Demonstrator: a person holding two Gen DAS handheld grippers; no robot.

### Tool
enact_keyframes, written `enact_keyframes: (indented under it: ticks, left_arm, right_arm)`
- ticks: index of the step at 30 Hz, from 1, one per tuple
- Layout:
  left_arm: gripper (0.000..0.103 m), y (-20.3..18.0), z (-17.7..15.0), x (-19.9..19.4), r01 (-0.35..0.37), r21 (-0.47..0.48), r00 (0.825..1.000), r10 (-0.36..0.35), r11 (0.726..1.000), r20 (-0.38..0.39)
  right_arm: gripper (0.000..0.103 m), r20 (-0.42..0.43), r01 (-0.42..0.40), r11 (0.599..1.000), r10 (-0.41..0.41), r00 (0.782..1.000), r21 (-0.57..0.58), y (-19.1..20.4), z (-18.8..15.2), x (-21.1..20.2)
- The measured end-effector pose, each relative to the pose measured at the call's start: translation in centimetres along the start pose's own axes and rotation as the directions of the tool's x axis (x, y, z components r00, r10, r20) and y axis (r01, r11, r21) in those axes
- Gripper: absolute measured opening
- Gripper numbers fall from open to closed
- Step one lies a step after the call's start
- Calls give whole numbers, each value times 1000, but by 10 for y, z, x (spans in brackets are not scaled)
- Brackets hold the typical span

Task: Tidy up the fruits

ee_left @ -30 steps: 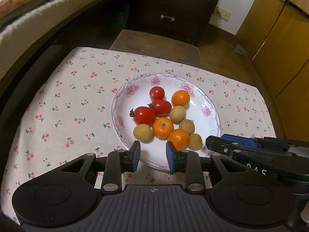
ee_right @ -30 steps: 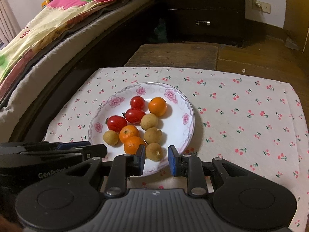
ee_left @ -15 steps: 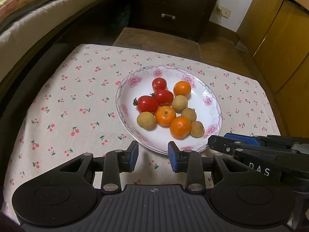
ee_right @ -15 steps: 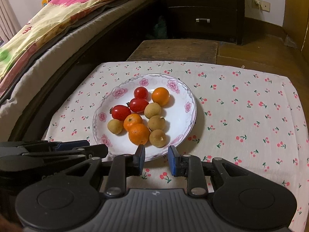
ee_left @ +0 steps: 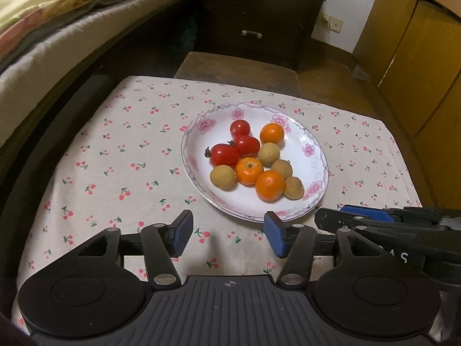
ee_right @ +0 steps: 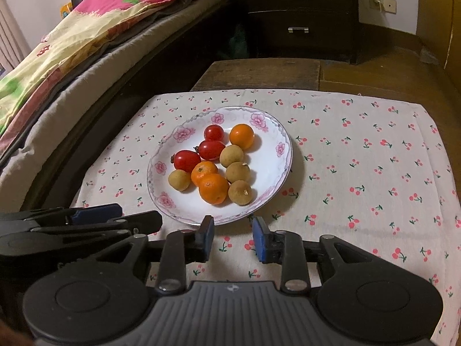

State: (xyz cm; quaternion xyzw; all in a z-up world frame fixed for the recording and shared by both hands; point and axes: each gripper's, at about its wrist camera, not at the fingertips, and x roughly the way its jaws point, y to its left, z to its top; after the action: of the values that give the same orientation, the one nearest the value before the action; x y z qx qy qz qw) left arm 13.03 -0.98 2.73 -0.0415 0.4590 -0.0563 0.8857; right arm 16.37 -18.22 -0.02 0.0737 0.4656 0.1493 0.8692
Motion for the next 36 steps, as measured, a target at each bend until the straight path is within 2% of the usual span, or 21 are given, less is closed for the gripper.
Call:
enact_keyframes:
  ticks: [7, 18, 23, 30, 36]
  left_arm:
    - [74, -5, -6, -7, -29, 32, 999, 29, 999, 16]
    - [84, -3, -17, -15, -65, 31, 998, 64, 997, 23]
    - [90, -4, -24, -18, -101, 53, 995, 99, 993, 32]
    - [103, -2, -34, -25, -118, 33, 993, 117, 992, 29]
    - [103, -1, -45, -31, -132, 33, 991, 131, 991, 29]
  right_arm:
    - [32, 1, 4, 1000, -4, 1000, 7, 0, -5, -6]
    - [34, 4, 5, 1000, -6, 1000, 11, 1, -13, -16]
    - [38, 9, 9, 1000, -9, 1000, 15, 1, -19, -23]
    - [41, 12, 17, 1000, -18, 1000, 26, 1, -29, -32]
    - [43, 10, 29, 999, -30, 1000, 33, 1, -39, -40]
